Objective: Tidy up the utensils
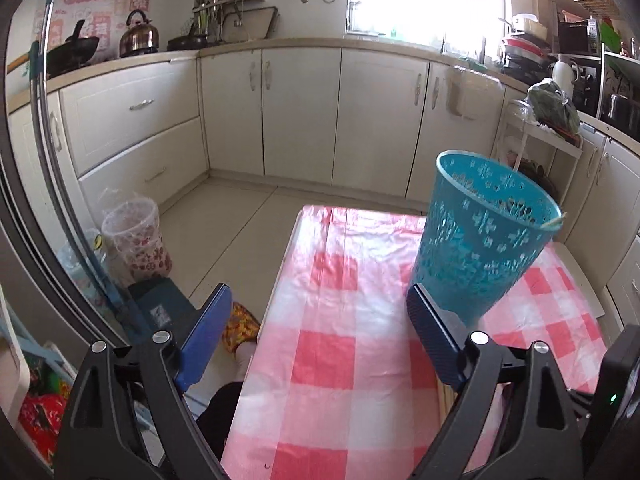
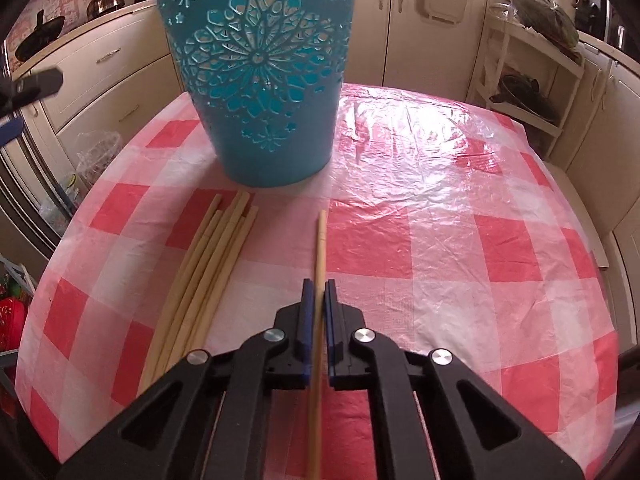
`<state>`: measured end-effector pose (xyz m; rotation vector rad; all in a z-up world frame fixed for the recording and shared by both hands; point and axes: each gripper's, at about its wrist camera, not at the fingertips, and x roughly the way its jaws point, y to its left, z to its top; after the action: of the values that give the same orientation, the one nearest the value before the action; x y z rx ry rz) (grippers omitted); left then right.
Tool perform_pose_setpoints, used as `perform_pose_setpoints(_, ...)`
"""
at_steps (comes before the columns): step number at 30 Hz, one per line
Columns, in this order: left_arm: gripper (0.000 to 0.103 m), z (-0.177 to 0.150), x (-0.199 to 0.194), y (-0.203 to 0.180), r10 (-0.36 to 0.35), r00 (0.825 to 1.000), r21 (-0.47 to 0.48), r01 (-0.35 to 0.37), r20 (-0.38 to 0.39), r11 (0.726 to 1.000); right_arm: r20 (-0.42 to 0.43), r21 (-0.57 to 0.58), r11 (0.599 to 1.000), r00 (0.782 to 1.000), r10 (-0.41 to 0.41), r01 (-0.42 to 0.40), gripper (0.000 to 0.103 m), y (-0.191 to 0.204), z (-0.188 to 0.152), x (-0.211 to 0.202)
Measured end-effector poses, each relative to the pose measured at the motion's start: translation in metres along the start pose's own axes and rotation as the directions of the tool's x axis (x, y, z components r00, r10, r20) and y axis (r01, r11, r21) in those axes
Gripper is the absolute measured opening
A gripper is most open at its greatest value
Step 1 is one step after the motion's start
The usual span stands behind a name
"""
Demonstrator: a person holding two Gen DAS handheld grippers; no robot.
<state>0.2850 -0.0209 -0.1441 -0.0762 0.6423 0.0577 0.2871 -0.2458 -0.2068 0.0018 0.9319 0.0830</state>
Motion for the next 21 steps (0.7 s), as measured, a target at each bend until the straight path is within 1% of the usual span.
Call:
perform_pose_setpoints(1,0.085,-0.007,0.002,0.003,0.0,1.0,-0.003,0.0,-0.019,1.0,-0.01,0.018,1.0,1.0,0.022,-0.022,0.006,-0.003,-0.001,-0.001)
perform_pose_setpoints(2,0.085,-0.014,0.002,0.006,-0.001,0.999,-0.007,0.001,-0.035,1.0,-0.016,0.059,0.996,0.998,0.066,-0.065,0.006,-0.01,-0.001,-0.005)
perform_pose_setpoints(3,0.085,-0.02,0.001,0.009,-0.006,0.999,-0.011,0.005,-0.047,1.0,-0.004,0.101,0.989,0.994,0.111,-0.11,0.006,-0.018,-0.002,-0.012)
perform_pose_setpoints(4,0.085,-0.025,0.001,0.012,-0.01,0.998,-0.015,0.01,-0.058,1.0,0.019,0.138,0.977,0.987,0.161,-0.162,0.006,-0.026,0.0,-0.021)
perform_pose_setpoints(5,0.085,-0.028,0.001,0.014,-0.014,0.998,-0.016,0.012,-0.068,1.0,0.058,0.175,0.959,0.975,0.214,-0.221,0.005,-0.033,0.004,-0.033)
perform_pose_setpoints(7,0.085,-0.037,0.001,0.018,-0.018,0.996,-0.021,0.016,-0.09,1.0,0.169,0.225,0.915,0.939,0.301,-0.334,0.006,-0.045,0.016,-0.064)
perform_pose_setpoints(8,0.085,-0.041,0.001,0.02,-0.02,0.994,-0.027,0.017,-0.104,0.999,0.232,0.237,0.893,0.915,0.329,-0.382,0.006,-0.05,0.024,-0.081)
perform_pose_setpoints(10,0.085,-0.049,0.003,0.024,-0.028,0.991,-0.041,0.023,-0.129,0.999,0.344,0.231,0.863,0.868,0.359,-0.449,0.006,-0.055,0.043,-0.11)
perform_pose_setpoints(13,0.085,-0.057,0.002,0.028,-0.039,0.987,-0.059,0.031,-0.153,0.998,0.488,0.19,0.844,0.794,0.362,-0.501,0.006,-0.051,0.078,-0.143)
perform_pose_setpoints(14,0.085,-0.06,0.001,0.029,-0.043,0.987,-0.063,0.034,-0.156,0.997,0.528,0.18,0.843,0.773,0.351,-0.506,0.006,-0.049,0.092,-0.149)
perform_pose_setpoints(16,0.085,-0.062,-0.003,0.028,-0.048,0.987,-0.065,0.038,-0.156,0.997,0.586,0.168,0.843,0.739,0.331,-0.511,0.006,-0.041,0.12,-0.152)
perform_pose_setpoints(18,0.085,-0.061,-0.005,0.027,-0.053,0.986,-0.069,0.042,-0.158,0.997,0.644,0.17,0.851,0.709,0.286,-0.497,0.006,-0.038,0.142,-0.149)
perform_pose_setpoints(19,0.085,-0.062,-0.007,0.028,-0.058,0.986,-0.074,0.047,-0.158,0.996,0.66,0.178,0.852,0.702,0.267,-0.492,0.006,-0.036,0.154,-0.143)
perform_pose_setpoints(21,0.085,-0.063,-0.009,0.028,-0.065,0.985,-0.076,0.053,-0.159,0.996,0.687,0.206,0.861,0.695,0.211,-0.465,0.006,-0.031,0.169,-0.13)
